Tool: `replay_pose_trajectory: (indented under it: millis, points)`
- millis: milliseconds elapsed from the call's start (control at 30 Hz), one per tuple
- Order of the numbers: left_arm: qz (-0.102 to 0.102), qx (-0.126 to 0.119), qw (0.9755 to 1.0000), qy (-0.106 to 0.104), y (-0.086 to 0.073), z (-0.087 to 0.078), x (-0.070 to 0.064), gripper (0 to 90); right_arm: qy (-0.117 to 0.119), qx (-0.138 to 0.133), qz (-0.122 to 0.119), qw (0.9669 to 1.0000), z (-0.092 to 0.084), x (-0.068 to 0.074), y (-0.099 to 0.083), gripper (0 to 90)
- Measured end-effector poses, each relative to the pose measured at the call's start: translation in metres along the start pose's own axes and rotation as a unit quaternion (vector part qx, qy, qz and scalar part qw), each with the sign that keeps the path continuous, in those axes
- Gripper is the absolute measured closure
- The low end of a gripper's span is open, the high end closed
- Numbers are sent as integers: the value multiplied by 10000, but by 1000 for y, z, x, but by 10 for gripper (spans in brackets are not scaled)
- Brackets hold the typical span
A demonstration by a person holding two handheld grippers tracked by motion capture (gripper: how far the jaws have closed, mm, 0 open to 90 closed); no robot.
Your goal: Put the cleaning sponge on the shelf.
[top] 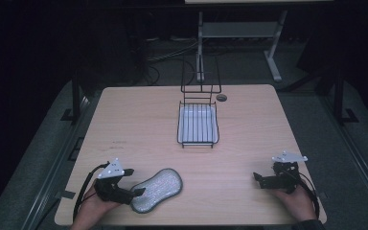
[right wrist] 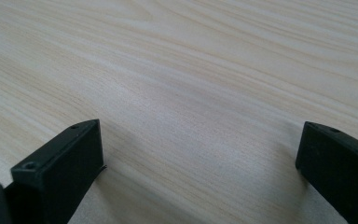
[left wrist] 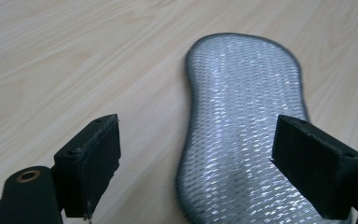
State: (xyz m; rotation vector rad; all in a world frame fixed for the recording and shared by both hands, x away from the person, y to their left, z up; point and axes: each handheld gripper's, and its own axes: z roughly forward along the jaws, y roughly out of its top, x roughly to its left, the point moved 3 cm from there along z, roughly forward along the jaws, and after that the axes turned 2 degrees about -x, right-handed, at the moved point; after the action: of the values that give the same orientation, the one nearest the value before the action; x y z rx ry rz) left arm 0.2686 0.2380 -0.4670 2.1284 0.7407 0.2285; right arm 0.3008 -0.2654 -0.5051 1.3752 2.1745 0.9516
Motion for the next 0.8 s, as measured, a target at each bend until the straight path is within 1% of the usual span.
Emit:
replay_pose_trajectory:
  millis: [133,300,400,533,700,800]
  points:
    - [46,61,9999,-76,4,8,-5,148,-1,1,2,10000,0,0,0,0]
    - [113,142,9996,-192,7,17,-8,147,0,1,0,10000,0,0,0,0]
    - [134,179,9995,-225,8,21,-9,146,0,0,3,10000,0,0,0,1]
    - [93,234,9992,-299,8,26,-10,146,-1,1,0,10000,0,0,0,1]
    - [123,328,9988,-338,8,32,-10,146,-1,1,1,10000,0,0,0,0]
    - [105,368,9986,-371,9,34,-10,147,0,0,0,10000,0,0,0,0]
